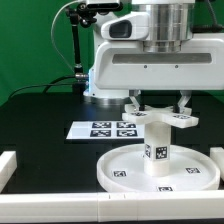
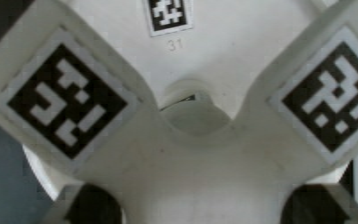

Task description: Assemble round table

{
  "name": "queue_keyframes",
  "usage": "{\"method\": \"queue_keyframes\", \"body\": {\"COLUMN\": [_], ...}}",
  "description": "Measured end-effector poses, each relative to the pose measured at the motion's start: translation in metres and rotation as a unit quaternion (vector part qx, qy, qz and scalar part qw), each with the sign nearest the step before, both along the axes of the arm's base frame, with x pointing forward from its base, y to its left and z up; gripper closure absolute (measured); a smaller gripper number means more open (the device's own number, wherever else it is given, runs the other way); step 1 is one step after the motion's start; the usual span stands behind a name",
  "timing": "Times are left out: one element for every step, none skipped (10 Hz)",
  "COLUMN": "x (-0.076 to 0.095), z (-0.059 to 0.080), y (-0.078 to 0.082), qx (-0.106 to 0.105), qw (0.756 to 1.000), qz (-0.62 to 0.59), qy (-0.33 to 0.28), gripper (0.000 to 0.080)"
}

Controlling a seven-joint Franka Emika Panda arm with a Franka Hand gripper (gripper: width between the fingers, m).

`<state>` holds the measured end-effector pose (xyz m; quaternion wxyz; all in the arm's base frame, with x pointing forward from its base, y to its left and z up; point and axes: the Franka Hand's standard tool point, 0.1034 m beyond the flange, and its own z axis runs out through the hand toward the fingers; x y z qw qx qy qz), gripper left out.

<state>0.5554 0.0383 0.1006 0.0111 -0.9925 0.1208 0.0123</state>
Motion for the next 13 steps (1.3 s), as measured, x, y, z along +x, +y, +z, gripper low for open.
{"method": "queue_keyframes", "body": {"x": [0.0,-0.0003,-0.0002,-0.0002,-0.0001,-0.0001,0.0001,0.0003,0.0004,0.0012,0.0021,0.0033,0.0037], "z": [-0.0002,-0.0005,-0.0005,-0.0005,-0.0005,-0.0004,-0.0004,-0.0003,-0.0003,-0.0004,-0.0004,0.0,-0.0001], "y": [-0.0005,0.0002,0.0008,0.0019,0.0019,0.0022,0.0025,0.0025,0.0026,0.0024,0.0027,0.0031,0.0031], "qx": [0.007,0.016,0.017,0.017,0.016,0.016,0.015,0.015,0.017,0.022,0.026,0.028,0.031], "qw": [0.999,0.994,0.992,0.985,0.976,0.972,0.962,0.953,0.936,0.913,0.894,0.878,0.859], "qz": [-0.036,-0.108,-0.127,-0.173,-0.218,-0.234,-0.274,-0.303,-0.351,-0.408,-0.447,-0.478,-0.51], "qy": [0.001,0.004,0.005,0.007,0.009,0.009,0.011,0.012,0.012,0.008,0.0,-0.004,-0.002], "gripper": [0.0357,0.0357,0.0357,0.0357,0.0356,0.0356,0.0356,0.0356,0.0356,0.0356,0.0356,0.0356,0.0356]}}
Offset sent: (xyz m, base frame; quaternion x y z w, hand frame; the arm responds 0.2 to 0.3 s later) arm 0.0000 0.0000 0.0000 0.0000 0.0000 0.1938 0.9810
